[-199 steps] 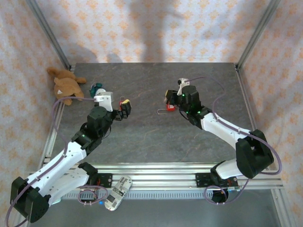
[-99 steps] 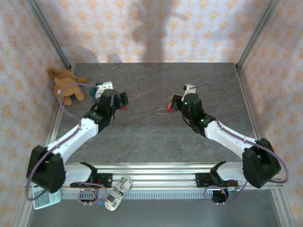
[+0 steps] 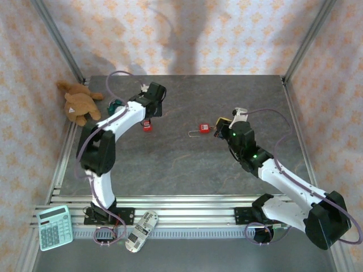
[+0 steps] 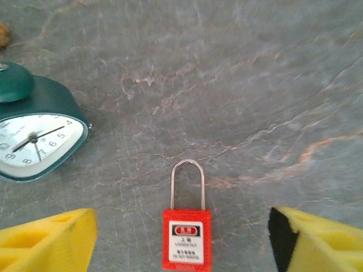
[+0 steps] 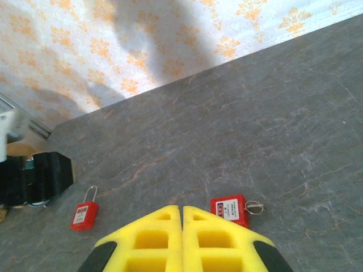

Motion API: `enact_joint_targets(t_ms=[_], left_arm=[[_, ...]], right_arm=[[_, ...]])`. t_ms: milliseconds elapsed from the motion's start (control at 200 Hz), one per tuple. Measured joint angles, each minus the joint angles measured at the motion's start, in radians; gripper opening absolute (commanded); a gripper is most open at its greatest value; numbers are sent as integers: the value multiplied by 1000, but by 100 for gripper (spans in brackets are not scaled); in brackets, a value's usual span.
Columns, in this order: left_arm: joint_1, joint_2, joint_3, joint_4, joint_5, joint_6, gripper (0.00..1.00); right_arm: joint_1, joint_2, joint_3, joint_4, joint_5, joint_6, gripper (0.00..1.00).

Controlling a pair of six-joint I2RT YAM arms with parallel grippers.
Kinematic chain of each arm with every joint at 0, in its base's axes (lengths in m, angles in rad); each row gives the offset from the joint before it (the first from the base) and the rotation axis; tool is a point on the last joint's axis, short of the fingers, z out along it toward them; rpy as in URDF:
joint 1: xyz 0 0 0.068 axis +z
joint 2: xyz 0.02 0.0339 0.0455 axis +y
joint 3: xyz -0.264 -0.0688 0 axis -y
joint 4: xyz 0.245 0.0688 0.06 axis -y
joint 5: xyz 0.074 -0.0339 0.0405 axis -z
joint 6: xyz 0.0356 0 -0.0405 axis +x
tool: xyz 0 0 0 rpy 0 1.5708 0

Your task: Unlock with the key

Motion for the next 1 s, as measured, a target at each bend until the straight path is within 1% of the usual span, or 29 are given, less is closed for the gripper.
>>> enact_joint_targets(t_ms=[70,145,240,370,485,581,651,831,921,956,1001], left_arm=[[15,74,50,-42,8,1,69],[30,114,56,-76,19,2,69],[44,126,50,-108,35,2,69],[51,126,34,-111,61,3,70],[50,127,16,-111,109,10,69],[50,129,10,-111,139,13,66],[51,133,5,-103,158,11,62],[51,133,-28,-94,185,11,56],[51,133,-42,-89,188,9,49],[53,133,-47,-86,192,7,45],[53,133,-52,-81,195,8,44]], right_arm=[[0,0,0,-14,0,-6,4],[0,0,0,-24,0,-13,4],[0,0,-1,-24,1,-16,4],[0,3,-1,-23,0,-16,4],[0,19,-1,-24,0,-16,4],[0,23,-1,-24,0,-19,4],[0,23,-1,-24,0,-23,4],[0,23,-1,-24,0,-23,4],[0,23,-1,-24,0,-23,4],[0,23,-1,-24,0,-23,4],[0,23,-1,-24,0,-23,4]])
